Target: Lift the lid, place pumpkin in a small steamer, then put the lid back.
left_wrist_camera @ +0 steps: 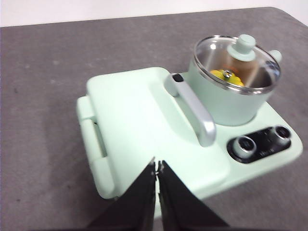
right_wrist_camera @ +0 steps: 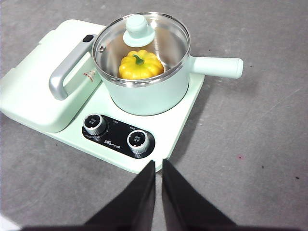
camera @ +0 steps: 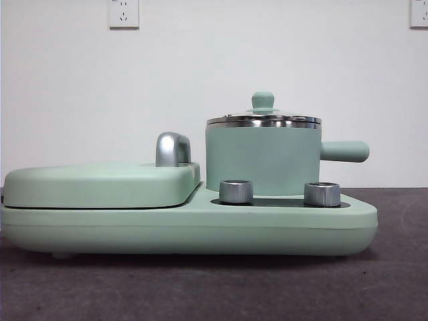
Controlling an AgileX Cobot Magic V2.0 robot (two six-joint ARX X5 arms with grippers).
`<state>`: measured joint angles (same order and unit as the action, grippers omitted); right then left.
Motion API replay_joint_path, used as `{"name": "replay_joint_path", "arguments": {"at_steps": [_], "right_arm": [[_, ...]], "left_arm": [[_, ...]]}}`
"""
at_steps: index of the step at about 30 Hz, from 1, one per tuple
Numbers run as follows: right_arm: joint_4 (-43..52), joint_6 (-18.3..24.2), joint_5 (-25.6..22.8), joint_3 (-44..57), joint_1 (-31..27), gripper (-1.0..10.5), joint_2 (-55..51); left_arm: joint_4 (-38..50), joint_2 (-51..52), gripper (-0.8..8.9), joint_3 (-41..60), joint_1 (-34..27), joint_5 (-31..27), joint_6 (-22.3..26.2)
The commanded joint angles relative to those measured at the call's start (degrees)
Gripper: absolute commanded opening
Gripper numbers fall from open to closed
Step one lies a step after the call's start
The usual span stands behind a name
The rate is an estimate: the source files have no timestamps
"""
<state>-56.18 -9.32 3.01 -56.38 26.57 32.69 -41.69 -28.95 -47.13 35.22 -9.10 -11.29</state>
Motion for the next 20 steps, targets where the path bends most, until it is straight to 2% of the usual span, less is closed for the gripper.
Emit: {"name": "replay_joint_path", "arguments": {"at_steps": [1,5,9,14,20], "right_arm": [[0.5,-0.5,0.0,-0.3,0.3,0.2,0.1],[0.5,-0.5,0.0,-0.3,0.3,0.2,0.1],[0.5,-0.5,0.0,-0.3,0.3,0.2,0.1],[0.5,-0.5,0.0,-0.3,0.3,0.2,0.1],[0.5,-0.5,0.0,-0.3,0.3,0.2,0.1]], "left_arm": [[5.0,2.0,0.07,3.5,-2.8,-0.3,1.8],[17.0,8.0,0.07,16.0,-10.7,-0.3,3.1],[24.7,13.5,0.07,26.8,-18.2,-0.3,2.9],[28.1,19.1,0.07,36.2,-25.0,-0.2,3.3],[28.2,26.0,0.07,42.3,-28.6,-0.1,3.3]]}}
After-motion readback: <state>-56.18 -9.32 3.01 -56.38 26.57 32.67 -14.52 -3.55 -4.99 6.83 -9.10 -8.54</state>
